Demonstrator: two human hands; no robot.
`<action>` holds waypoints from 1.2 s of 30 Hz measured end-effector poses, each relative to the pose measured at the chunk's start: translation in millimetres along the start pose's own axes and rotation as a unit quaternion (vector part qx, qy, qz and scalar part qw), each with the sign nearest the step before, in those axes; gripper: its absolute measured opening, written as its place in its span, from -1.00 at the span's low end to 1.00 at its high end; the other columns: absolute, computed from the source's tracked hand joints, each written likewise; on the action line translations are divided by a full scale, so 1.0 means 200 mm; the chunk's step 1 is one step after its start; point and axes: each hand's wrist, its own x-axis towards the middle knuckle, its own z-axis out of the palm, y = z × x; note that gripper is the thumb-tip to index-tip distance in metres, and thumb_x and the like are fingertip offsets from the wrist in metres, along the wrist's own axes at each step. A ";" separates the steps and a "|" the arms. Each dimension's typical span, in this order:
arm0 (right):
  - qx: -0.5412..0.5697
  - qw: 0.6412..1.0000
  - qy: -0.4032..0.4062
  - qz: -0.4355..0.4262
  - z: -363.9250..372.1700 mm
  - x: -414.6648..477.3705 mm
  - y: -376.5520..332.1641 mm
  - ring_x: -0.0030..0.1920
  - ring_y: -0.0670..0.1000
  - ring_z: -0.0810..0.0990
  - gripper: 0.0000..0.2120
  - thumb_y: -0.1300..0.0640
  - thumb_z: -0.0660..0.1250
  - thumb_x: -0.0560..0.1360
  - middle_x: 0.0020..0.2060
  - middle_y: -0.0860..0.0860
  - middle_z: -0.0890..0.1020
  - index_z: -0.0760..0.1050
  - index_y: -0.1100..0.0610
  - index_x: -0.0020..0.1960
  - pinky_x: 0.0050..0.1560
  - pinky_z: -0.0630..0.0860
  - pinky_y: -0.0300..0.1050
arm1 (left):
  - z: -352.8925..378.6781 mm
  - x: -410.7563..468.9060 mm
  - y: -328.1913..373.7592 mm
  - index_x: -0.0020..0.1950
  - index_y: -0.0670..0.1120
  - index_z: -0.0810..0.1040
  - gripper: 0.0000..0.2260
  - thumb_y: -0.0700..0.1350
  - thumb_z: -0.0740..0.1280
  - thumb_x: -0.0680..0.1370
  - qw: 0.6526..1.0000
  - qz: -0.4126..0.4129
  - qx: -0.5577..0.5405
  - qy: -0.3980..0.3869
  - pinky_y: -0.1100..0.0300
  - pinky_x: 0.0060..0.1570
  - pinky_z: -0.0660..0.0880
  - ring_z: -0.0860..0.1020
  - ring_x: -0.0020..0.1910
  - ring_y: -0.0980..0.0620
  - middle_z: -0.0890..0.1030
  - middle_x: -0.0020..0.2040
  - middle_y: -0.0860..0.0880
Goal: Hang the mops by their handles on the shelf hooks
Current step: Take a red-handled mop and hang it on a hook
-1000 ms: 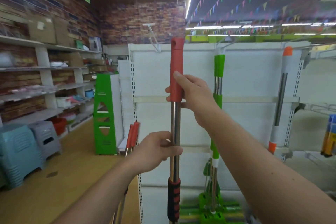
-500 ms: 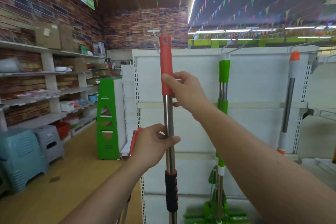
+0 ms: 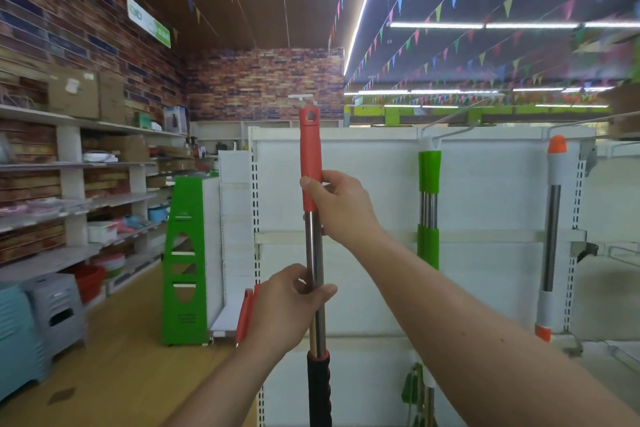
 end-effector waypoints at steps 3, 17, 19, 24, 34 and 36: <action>0.000 1.000 -0.001 0.000 0.04 0.05 0.02 -0.06 0.13 0.75 -0.74 -0.11 0.29 0.66 -0.15 -0.06 0.67 0.55 -0.02 0.26 0.09 0.69 0.20 | -0.01 0.06 -0.04 -0.23 0.07 0.56 -0.71 0.24 0.51 0.40 1.000 -0.003 0.008 0.000 0.24 -0.43 0.41 0.53 -0.46 0.14 0.64 -0.37 0.09; 0.007 1.000 0.011 0.010 0.14 0.24 0.11 -0.04 0.18 0.75 -0.85 -0.08 0.31 0.66 -0.20 -0.04 0.65 0.57 -0.03 0.11 0.09 0.68 0.25 | 0.01 0.25 -0.11 -0.20 0.07 0.57 -0.76 0.18 0.51 0.45 1.000 -0.007 0.002 -0.011 0.23 -0.35 0.37 0.51 -0.41 0.14 0.63 -0.32 0.08; 0.003 1.000 0.008 0.015 0.15 0.25 0.13 -0.04 0.17 0.74 -0.85 -0.08 0.30 0.66 -0.19 -0.04 0.65 0.55 -0.04 0.13 0.09 0.69 0.24 | 0.01 0.26 -0.13 -0.20 0.07 0.58 -0.77 0.18 0.51 0.45 1.000 -0.013 0.002 -0.015 0.23 -0.34 0.39 0.54 -0.38 0.15 0.65 -0.30 0.08; -0.009 1.000 0.012 0.021 0.18 0.29 0.20 -0.05 0.16 0.73 -0.88 -0.09 0.29 0.67 -0.20 -0.04 0.64 0.51 -0.08 0.01 0.10 0.68 0.22 | 0.05 0.30 -0.15 -0.18 0.06 0.61 -0.79 0.15 0.52 0.45 1.000 -0.019 -0.002 -0.019 0.23 -0.31 0.45 0.60 -0.32 0.11 0.69 -0.26 0.03; -0.048 0.998 0.030 0.010 0.21 0.40 0.29 -0.11 0.21 0.73 -0.75 -0.11 0.26 0.68 -0.13 0.12 0.71 0.44 -0.13 -0.18 0.03 0.69 0.23 | 0.11 0.40 -0.18 -0.06 0.01 0.61 -0.79 0.14 0.45 0.53 0.999 -0.016 0.000 -0.036 0.45 -0.47 0.31 0.60 -0.27 0.17 0.68 -0.17 0.05; -0.049 0.998 0.030 0.006 0.22 0.42 0.31 -0.14 0.20 0.72 -0.80 -0.10 0.25 0.68 -0.14 0.13 0.71 0.47 -0.11 -0.10 0.02 0.69 0.23 | 0.12 0.43 -0.19 -0.06 0.00 0.62 -0.79 0.13 0.46 0.52 0.999 -0.021 -0.015 -0.037 0.44 -0.44 0.35 0.61 -0.25 0.14 0.69 -0.17 0.03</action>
